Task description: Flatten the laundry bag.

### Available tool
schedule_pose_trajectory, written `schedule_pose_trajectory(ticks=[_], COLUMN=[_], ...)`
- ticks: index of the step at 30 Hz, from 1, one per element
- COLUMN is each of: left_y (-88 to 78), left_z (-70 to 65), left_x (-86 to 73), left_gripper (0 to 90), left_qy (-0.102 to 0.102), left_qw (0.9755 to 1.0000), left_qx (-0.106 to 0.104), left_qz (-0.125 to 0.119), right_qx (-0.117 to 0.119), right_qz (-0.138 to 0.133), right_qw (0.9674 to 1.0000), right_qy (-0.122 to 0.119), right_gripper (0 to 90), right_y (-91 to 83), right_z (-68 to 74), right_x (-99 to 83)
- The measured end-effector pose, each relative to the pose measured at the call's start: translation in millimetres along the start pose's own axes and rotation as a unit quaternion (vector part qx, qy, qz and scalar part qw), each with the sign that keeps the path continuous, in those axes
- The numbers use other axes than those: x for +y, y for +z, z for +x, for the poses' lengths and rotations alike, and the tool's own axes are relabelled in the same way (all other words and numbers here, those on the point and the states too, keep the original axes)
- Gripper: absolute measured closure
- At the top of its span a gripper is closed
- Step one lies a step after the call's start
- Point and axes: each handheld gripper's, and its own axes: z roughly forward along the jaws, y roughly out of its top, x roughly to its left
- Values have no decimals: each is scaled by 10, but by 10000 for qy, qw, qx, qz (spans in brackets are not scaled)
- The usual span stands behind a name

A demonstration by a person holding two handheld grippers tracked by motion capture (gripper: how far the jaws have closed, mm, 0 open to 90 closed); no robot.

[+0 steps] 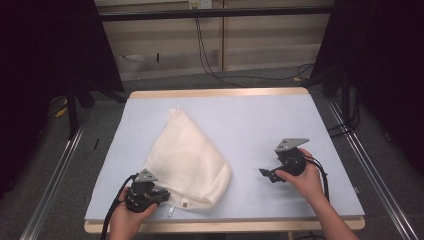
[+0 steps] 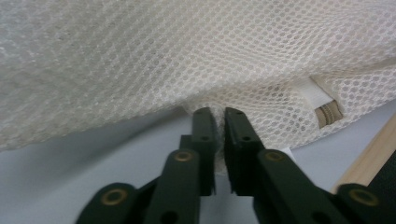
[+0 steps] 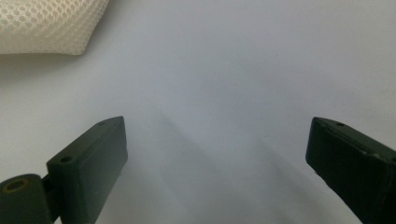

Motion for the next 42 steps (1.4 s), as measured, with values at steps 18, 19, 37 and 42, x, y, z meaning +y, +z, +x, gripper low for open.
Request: schedule_pose_trajectory(ticks=[18,19,37,42], left_y=[-160,-153,-143,-141], left_z=[89,84,19,-2], left_x=[281,304,668,735], left_gripper=[881,882,882,882], left_qy=[-259,-301,-174,-150], left_qw=[9983,9979,9969,9968], left_qx=[-336,-367,-391,-400], left_qz=[-404,-438,-666,-679], right_qx=[303,352,1096,1170], right_qz=[19,6,-229,-417], right_qw=[9995,9994,9909,9886], right_qy=[60,45,-746,-854], right_gripper=[50,51,66,75], right_y=[-36,-36,8,10], right_z=[29,42,497,578], right_x=[-81,-77,227,297])
